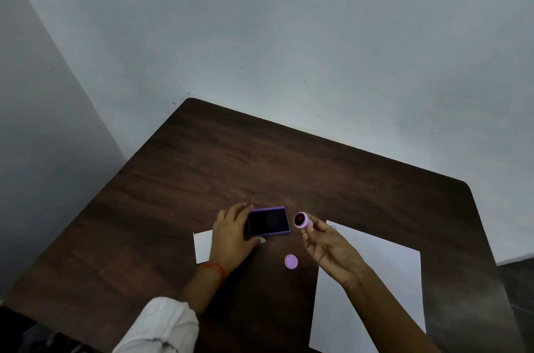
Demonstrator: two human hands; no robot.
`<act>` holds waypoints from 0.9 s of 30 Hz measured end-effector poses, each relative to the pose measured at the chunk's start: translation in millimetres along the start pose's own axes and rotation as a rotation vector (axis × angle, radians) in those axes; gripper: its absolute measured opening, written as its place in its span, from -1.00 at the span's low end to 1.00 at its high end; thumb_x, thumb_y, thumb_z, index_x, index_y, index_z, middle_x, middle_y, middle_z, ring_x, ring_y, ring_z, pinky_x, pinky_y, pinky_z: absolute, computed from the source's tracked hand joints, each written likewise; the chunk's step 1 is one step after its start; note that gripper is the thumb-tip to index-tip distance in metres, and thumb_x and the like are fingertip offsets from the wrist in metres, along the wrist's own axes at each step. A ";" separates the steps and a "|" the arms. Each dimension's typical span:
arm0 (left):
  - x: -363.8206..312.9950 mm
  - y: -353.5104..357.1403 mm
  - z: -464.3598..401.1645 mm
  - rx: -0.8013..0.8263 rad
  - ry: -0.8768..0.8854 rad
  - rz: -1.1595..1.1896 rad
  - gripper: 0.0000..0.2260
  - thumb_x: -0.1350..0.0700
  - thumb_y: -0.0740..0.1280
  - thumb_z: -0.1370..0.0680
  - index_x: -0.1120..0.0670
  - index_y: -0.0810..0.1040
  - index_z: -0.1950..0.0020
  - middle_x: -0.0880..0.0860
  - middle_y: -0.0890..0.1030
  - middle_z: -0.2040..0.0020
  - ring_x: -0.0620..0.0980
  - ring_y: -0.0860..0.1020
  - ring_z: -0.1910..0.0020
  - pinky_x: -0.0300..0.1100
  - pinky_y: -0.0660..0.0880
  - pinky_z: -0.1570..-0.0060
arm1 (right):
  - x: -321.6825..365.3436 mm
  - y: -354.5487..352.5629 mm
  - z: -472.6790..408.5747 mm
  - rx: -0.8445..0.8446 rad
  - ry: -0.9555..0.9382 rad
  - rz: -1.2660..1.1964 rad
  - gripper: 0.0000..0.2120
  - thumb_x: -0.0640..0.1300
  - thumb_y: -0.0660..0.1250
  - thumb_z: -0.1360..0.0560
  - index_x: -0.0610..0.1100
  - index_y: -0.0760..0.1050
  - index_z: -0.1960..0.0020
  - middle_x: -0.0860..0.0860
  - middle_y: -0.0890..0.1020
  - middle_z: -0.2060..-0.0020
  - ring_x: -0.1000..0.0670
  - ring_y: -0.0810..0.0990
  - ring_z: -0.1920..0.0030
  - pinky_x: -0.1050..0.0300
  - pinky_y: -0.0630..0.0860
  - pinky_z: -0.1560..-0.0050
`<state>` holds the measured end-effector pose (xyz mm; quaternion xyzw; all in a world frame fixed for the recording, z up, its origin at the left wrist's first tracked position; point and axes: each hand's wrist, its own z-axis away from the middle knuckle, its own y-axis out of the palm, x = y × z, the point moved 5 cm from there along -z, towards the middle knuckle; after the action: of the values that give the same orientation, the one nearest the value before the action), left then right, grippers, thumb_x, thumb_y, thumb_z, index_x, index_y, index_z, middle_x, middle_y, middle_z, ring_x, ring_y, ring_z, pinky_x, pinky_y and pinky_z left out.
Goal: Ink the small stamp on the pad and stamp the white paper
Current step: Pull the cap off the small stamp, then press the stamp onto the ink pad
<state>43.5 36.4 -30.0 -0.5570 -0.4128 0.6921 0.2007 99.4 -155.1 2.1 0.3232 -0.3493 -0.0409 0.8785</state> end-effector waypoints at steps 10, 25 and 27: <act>12.7 15.5 -7.7 0.071 0.011 -0.107 -0.33 -0.13 0.38 -0.40 -0.02 0.21 -0.43 0.02 0.33 -0.40 0.05 0.27 -0.31 -0.11 0.28 -0.23 | -1.7 45.8 -46.9 -0.295 -0.356 1.377 -0.85 -0.16 0.36 -0.44 -0.20 0.60 0.03 -0.15 0.66 0.05 -0.08 0.61 0.04 0.08 0.56 0.04; 22.5 16.8 -12.1 -0.006 0.030 -0.125 -0.36 -0.21 0.38 -0.33 -0.08 0.33 -0.37 -0.05 0.40 -0.35 0.01 0.26 -0.29 -0.15 0.09 -0.02 | -34.1 69.2 -70.0 0.084 -0.488 2.114 -0.65 -0.27 0.25 -0.48 -0.22 0.39 -0.25 -0.18 0.43 -0.29 -0.12 0.37 -0.31 0.08 0.34 -0.30; 23.5 16.5 -11.8 -0.022 0.033 -0.123 -0.37 -0.22 0.37 -0.33 -0.08 0.34 -0.35 -0.06 0.41 -0.35 0.00 0.25 -0.33 -0.12 0.09 -0.12 | -36.1 64.6 -71.3 0.024 -0.515 2.054 -0.65 -0.25 0.29 -0.46 -0.21 0.41 -0.24 -0.15 0.47 -0.26 -0.09 0.41 -0.27 0.09 0.37 -0.29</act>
<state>50.5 48.3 -57.8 -0.5442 -0.4504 0.6646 0.2436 108.0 -55.1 -19.5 -0.1370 -0.6310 0.6579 0.3877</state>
